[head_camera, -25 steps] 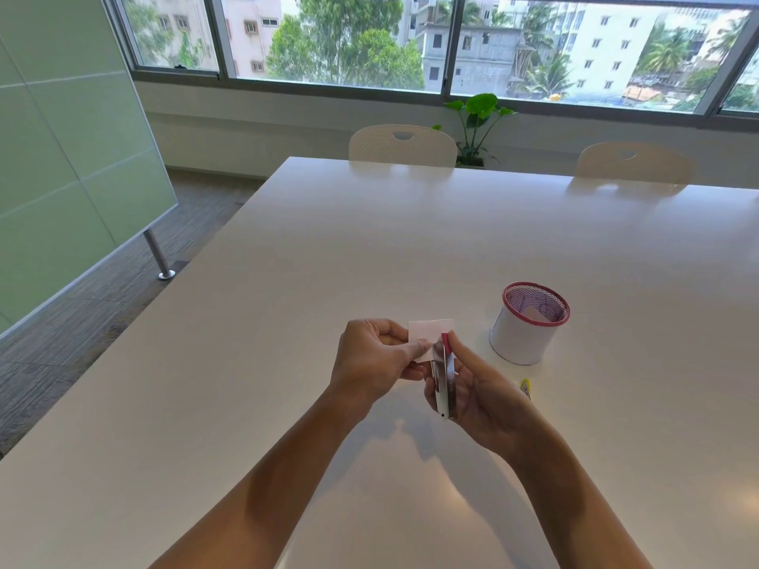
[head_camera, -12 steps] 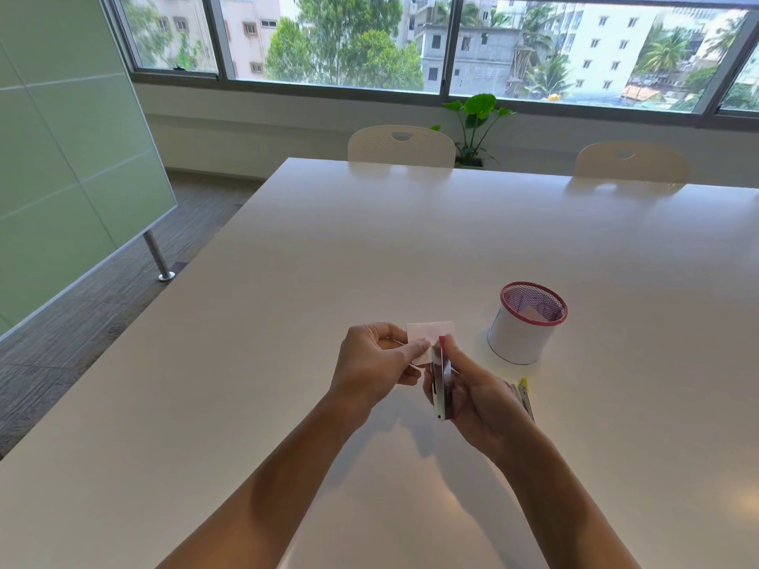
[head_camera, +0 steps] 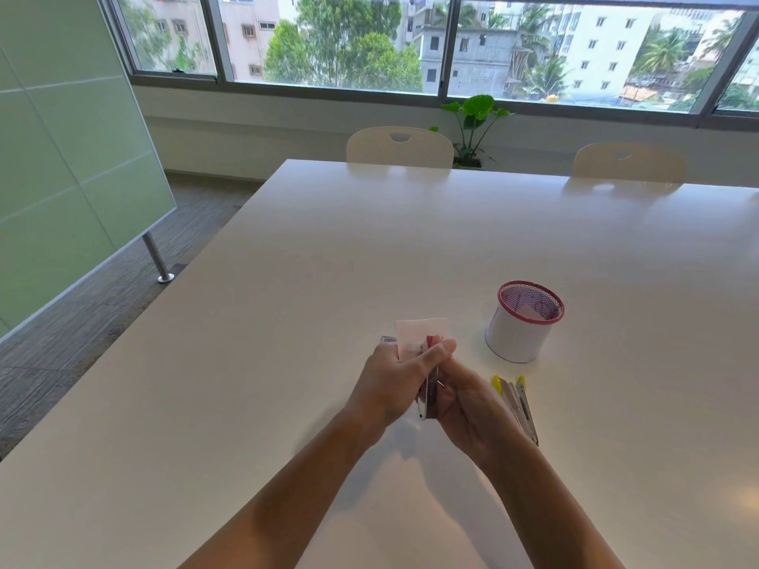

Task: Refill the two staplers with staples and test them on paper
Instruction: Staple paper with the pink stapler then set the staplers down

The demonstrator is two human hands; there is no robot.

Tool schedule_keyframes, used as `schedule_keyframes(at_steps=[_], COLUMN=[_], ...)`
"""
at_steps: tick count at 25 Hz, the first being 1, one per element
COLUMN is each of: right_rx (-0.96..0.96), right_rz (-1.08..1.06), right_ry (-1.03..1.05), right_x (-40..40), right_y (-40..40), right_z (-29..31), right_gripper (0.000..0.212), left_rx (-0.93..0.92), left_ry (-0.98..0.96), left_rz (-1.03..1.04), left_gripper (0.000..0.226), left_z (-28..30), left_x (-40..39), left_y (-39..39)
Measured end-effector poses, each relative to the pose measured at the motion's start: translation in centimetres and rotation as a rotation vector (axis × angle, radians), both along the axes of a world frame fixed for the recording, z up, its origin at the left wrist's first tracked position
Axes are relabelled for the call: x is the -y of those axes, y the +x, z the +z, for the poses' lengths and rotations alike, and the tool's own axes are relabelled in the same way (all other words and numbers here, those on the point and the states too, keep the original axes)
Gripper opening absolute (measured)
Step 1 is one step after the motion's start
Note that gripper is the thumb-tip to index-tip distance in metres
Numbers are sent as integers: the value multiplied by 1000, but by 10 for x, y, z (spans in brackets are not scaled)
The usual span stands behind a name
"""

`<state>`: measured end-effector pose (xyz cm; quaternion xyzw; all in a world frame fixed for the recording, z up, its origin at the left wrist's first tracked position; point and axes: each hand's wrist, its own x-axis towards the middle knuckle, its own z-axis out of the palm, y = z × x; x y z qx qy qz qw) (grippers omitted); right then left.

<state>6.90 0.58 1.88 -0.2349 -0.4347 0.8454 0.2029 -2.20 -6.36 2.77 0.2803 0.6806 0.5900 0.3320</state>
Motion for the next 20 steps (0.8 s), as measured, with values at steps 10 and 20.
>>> schedule_keyframes(at_steps=[10, 20], right_rx=[10, 27], right_rz=[-29, -80], right_ry=[63, 17], right_x=[3, 5], right_y=[3, 3], right_z=[3, 2], right_gripper=[40, 39], left_rx=[-5, -32], left_ry=[27, 24], left_rz=[22, 51], left_gripper=[54, 53], left_z=[-2, -2], left_x=[-3, -1], left_y=[3, 4])
